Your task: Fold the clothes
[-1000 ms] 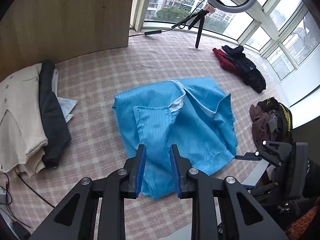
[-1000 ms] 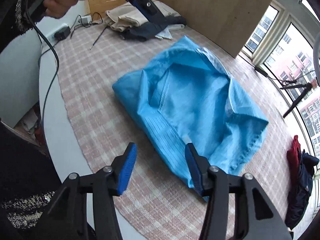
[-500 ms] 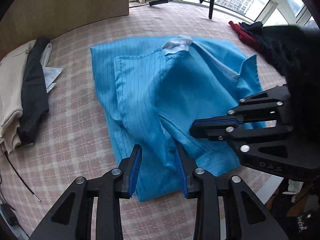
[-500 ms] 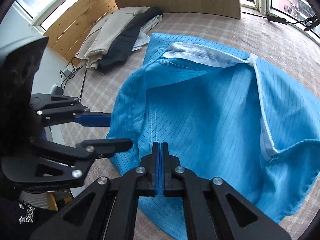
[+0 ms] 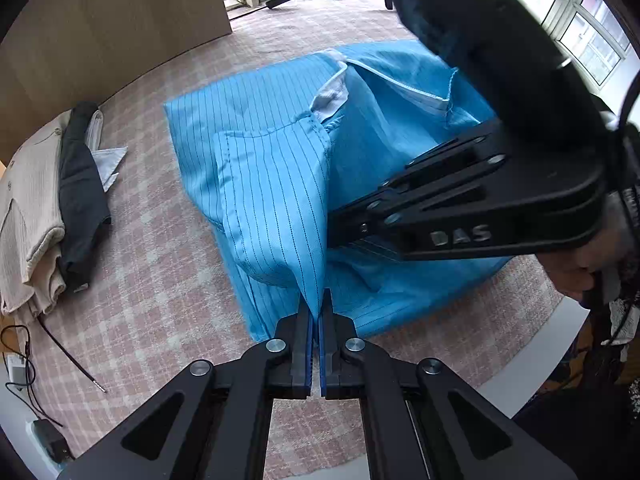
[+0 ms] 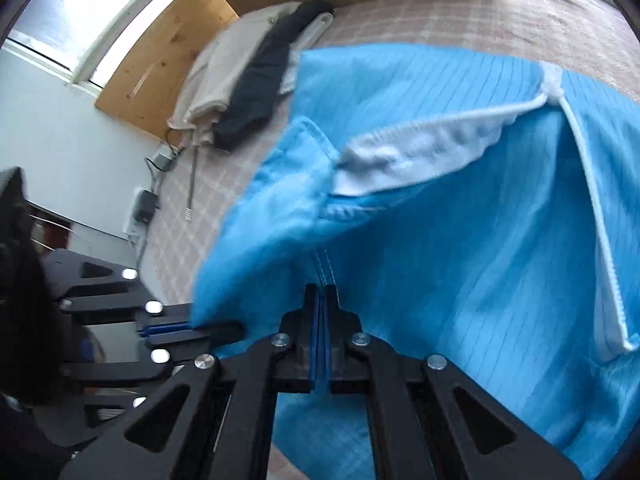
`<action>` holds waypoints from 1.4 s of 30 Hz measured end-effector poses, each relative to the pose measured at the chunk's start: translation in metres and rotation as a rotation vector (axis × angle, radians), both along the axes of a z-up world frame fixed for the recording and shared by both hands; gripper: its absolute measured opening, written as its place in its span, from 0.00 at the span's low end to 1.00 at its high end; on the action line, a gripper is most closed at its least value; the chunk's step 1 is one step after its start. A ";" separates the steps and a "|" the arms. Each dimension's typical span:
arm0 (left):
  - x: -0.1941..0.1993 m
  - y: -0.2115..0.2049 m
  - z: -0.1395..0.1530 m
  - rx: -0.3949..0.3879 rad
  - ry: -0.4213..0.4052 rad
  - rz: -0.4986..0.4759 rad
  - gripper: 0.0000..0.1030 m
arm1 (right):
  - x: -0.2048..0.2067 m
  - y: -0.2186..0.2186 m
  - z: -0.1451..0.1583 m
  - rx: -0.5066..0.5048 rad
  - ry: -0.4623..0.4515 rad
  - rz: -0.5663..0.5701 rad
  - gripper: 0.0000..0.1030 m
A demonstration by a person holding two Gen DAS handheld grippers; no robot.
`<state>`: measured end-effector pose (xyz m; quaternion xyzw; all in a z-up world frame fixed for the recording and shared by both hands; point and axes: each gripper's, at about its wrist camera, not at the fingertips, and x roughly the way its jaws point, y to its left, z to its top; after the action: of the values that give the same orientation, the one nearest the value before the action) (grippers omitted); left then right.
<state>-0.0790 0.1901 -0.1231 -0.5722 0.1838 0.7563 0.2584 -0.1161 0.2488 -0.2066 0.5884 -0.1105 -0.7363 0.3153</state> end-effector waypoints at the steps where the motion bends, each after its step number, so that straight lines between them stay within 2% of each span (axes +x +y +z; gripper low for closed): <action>1: 0.002 0.001 -0.002 0.000 -0.009 -0.013 0.01 | 0.003 0.002 -0.004 -0.011 -0.009 0.003 0.01; 3: 0.006 0.004 -0.014 -0.016 -0.033 -0.044 0.07 | 0.010 0.015 0.003 -0.040 -0.017 -0.029 0.02; 6: 0.010 -0.001 -0.016 -0.006 -0.071 -0.045 0.11 | 0.029 0.050 0.033 -0.089 0.024 -0.100 0.02; 7: 0.011 -0.005 -0.012 0.011 -0.078 -0.035 0.13 | 0.038 0.064 0.045 -0.094 0.047 -0.127 0.03; 9: 0.010 -0.021 0.008 0.079 -0.076 0.003 0.24 | 0.056 0.095 0.068 -0.078 0.104 -0.201 0.03; 11: 0.007 -0.035 0.031 0.157 -0.048 0.013 0.26 | 0.072 0.129 0.084 -0.037 0.155 -0.295 0.03; 14: -0.008 -0.031 0.041 0.153 0.027 -0.003 0.30 | 0.081 0.163 0.085 0.007 0.164 -0.408 0.03; 17: -0.027 -0.011 0.028 0.165 0.012 -0.058 0.28 | 0.076 0.181 0.074 0.056 0.129 -0.450 0.03; 20: -0.018 0.025 0.021 0.238 -0.049 -0.138 0.31 | 0.069 0.188 0.073 0.099 0.129 -0.456 0.08; 23: 0.000 0.063 0.018 0.307 -0.112 -0.189 0.36 | 0.057 0.188 0.087 0.096 0.163 -0.399 0.17; 25: -0.001 0.081 0.009 0.344 -0.153 -0.153 0.36 | 0.045 0.183 0.098 0.106 0.199 -0.319 0.30; 27: -0.004 0.095 0.000 0.382 -0.192 -0.100 0.36 | 0.031 0.177 0.104 0.145 0.233 -0.237 0.35; 30: -0.014 0.101 -0.013 0.370 -0.182 0.020 0.36 | 0.007 0.169 0.101 0.184 0.233 -0.112 0.35; 34: -0.026 0.098 -0.025 0.440 -0.206 0.189 0.36 | -0.014 0.158 0.091 0.168 0.210 0.072 0.35; 37: -0.030 0.103 -0.029 0.431 -0.179 0.250 0.35 | -0.025 0.147 0.086 0.150 0.198 0.202 0.35; 38: -0.030 0.105 -0.030 0.428 -0.170 0.263 0.33 | -0.027 0.143 0.083 0.142 0.186 0.243 0.35; 41: -0.027 0.106 -0.031 0.448 -0.155 0.284 0.06 | -0.028 0.130 0.077 0.150 0.169 0.357 0.35; 42: -0.026 0.106 -0.031 0.454 -0.150 0.291 0.05 | -0.028 0.127 0.075 0.155 0.163 0.389 0.35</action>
<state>-0.1048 0.2957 -0.1538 -0.5744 -0.0943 0.7629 0.2815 -0.1442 0.3757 -0.1318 0.5597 0.0880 -0.7131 0.4129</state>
